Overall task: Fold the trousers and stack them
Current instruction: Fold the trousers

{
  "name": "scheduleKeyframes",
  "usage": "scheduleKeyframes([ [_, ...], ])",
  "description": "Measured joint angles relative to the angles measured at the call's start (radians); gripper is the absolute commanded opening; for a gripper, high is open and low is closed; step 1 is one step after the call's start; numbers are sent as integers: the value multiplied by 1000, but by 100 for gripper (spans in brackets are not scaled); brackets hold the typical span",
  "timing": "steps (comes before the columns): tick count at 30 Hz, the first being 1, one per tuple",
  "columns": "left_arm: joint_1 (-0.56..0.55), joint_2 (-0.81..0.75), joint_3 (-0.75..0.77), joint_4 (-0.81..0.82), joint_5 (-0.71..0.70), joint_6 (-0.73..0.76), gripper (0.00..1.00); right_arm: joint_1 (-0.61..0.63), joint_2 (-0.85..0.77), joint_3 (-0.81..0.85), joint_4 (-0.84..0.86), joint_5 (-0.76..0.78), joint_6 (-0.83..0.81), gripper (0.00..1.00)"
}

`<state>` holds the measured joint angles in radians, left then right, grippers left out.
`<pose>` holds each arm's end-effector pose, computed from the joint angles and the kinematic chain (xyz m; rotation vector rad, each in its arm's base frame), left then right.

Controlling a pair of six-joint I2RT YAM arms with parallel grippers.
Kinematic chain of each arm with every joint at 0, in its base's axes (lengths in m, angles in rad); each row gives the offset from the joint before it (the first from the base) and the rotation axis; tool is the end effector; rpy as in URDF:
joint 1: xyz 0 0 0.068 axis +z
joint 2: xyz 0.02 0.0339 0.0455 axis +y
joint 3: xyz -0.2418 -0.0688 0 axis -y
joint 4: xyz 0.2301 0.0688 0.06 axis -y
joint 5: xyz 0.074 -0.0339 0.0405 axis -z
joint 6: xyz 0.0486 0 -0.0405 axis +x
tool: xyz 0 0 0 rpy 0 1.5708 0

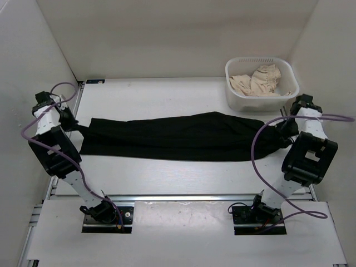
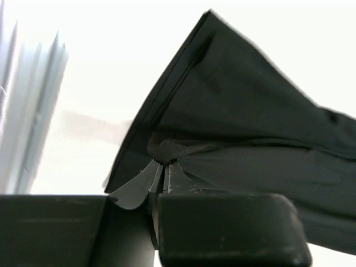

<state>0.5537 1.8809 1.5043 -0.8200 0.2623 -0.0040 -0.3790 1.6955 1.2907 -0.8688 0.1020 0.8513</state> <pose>0.3248 0.1860 0.2024 -0.6796 2.6192 -0.2044 0.2964 -0.1234 0.2010 1.6501 2.2978 -0.0413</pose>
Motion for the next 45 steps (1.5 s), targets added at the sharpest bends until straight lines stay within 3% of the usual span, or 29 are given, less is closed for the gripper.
scheduleKeyframes([
  [5, -32, 43, 164, -19, -2, 0, 15, 47, 61, 208, -31, -4, -27, 0],
  [10, -77, 181, 474, -40, -5, -2, 15, 56, 192, 452, -88, -38, -43, 0],
  [13, -105, 198, 560, -29, -8, -3, 15, 60, 233, 529, -97, -40, -52, 0],
  [16, -109, 142, 488, -5, -20, -3, 15, 62, 203, 477, -88, -23, -71, 0],
  [22, -65, -18, 88, 21, -68, -2, 15, 58, 82, 195, -65, 51, -101, 0],
  [28, -20, -21, -201, 32, -159, 0, 15, 48, 99, 80, -62, 109, -132, 0],
  [33, -13, 2, -228, 31, -214, 0, 15, 40, 113, 80, -55, 140, -151, 0],
  [45, 6, 2, -116, 4, -247, -4, 15, 17, 107, 110, -82, 119, -167, 0],
])
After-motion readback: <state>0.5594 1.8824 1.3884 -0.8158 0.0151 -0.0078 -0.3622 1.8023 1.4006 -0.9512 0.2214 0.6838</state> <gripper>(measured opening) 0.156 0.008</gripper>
